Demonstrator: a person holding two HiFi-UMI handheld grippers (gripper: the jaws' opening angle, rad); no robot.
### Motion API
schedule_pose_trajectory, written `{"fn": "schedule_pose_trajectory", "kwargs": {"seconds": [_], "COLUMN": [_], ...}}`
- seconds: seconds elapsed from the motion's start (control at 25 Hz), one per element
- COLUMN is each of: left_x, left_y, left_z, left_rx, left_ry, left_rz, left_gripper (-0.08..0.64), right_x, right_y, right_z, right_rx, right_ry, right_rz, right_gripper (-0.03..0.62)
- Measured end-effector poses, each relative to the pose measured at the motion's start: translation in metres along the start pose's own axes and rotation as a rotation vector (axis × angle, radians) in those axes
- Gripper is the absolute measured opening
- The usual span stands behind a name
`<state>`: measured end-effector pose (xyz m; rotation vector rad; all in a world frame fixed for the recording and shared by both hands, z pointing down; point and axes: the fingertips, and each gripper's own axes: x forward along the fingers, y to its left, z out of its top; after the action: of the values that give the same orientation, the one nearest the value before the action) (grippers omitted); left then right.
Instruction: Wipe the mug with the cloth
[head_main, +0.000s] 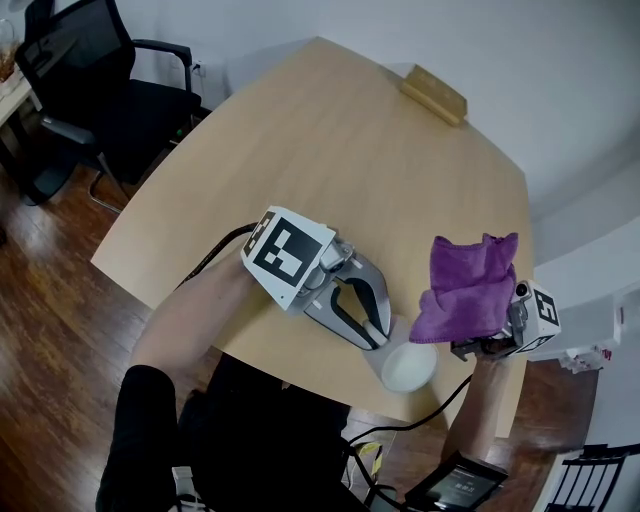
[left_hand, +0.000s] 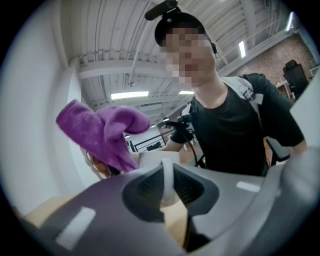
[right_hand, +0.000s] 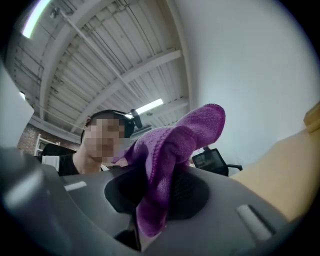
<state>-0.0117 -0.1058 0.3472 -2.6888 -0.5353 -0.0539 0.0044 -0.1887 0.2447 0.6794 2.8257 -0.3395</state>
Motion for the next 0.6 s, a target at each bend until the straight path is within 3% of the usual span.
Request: {"fn": "schedule_pose_trajectory", "kwargs": {"seconds": [0.12,0.24,0.4,0.48,0.6], "left_x": [0.001,0.002,0.003,0.004,-0.001], "left_y": [0.0,0.001,-0.004,-0.004,-0.003], "left_z": [-0.001,0.002,0.001,0.002,0.01], "left_rx": [-0.001,0.004,-0.003,-0.007,0.003], "left_ry": [0.0,-0.009,-0.009,-0.018,-0.046], "left_rz": [0.0,0.0,-0.03,-0.033,-0.025], "left_gripper": [0.063,0.063,0.061,0.063,0.063], "right_x": [0.021,0.029,0.025,0.014,-0.011], "right_y": [0.018,0.006,-0.013,-0.025,-0.056], "right_z": [-0.009,-0.047,-0.079,-0.094,-0.125], "right_rx": [0.081,0.149,0.208,0.189,0.126], "right_ry": [0.031,0.119,0.163,0.222,0.389], "right_rz": [0.084,0.069,0.041,-0.027,-0.233], "right_gripper": [0.083,0.083,0.081,0.081,0.081]}}
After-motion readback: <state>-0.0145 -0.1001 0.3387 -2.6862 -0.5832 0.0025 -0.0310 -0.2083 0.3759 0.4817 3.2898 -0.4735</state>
